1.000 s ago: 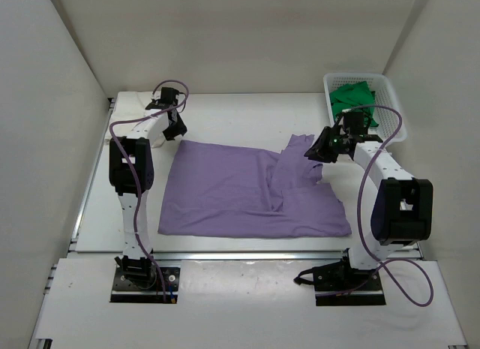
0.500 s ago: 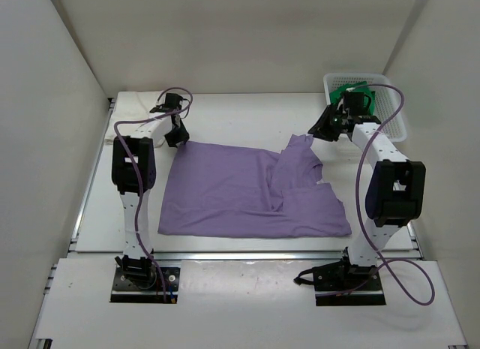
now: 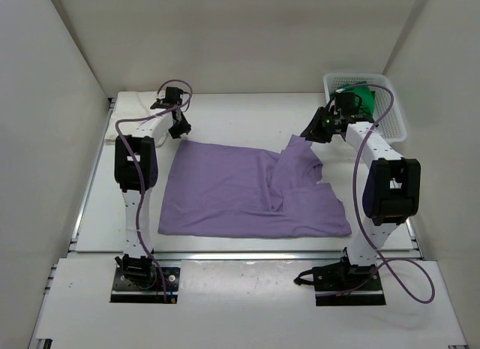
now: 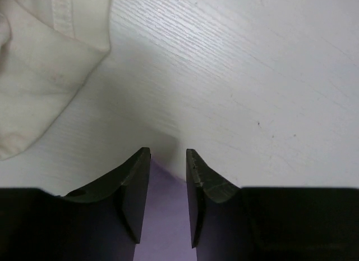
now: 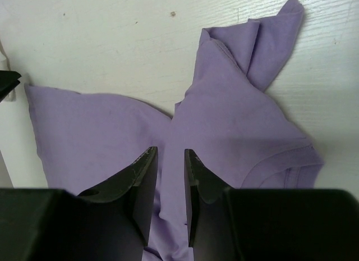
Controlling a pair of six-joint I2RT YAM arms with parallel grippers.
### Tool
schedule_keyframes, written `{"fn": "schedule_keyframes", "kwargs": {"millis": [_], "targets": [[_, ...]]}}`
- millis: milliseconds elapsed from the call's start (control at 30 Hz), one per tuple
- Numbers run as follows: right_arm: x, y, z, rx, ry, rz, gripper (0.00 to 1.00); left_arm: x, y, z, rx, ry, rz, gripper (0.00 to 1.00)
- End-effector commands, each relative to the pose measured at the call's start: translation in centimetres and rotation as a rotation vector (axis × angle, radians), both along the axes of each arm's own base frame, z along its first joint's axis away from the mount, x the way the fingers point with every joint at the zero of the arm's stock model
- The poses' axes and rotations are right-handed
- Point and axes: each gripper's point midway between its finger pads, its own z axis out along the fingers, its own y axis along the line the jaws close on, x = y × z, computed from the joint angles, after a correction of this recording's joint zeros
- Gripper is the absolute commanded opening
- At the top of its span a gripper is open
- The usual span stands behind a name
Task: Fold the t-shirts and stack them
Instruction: Grap the side of the flattened tshirt furthest away from the robot with both arms
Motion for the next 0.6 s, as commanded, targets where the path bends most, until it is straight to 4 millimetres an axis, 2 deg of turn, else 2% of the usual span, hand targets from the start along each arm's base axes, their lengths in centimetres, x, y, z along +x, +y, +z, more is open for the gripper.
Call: {"fn": "schedule_keyframes", "kwargs": {"millis": [0,33,100,333,400,433,567], "targets": [[0.0,-0.7,0.8,-0.008,-0.022,-0.009,0.23,-0.7,-0.4,-1.4,0.007,0.044,-0.005,0.4],[0.3,-0.9,1.5,-0.004,-0.049,-0.008,0.23,-1.2,-0.4,-1.7,0.014,0.055,-0.007,0.36],[0.3,-1.2,1.7,0.002,-0.047,-0.011,0.23,-2.0,0.3,-2.5,0.04,0.073,-0.002,0.35],[0.6,-1.2,1.7,0.009,-0.047,-0.009,0.23,-1.4,1.7,-0.5,0.049,0.03,0.04,0.51],[0.3,-1.0,1.1,0.017,-0.024,-0.006,0.23,-1.4,2.1,-0.2,0.04,0.029,0.049,0.54],[0.4,-0.8,1.0,0.013,-0.031,0.002,0.23,-1.4,2.8,0.1,0.046,0.026,0.067,0.54],[0.1,-0.6,0.9,0.013,-0.024,0.004,0.23,-1.7,2.7,-0.4,0.047,0.036,0.053,0.52]]}}
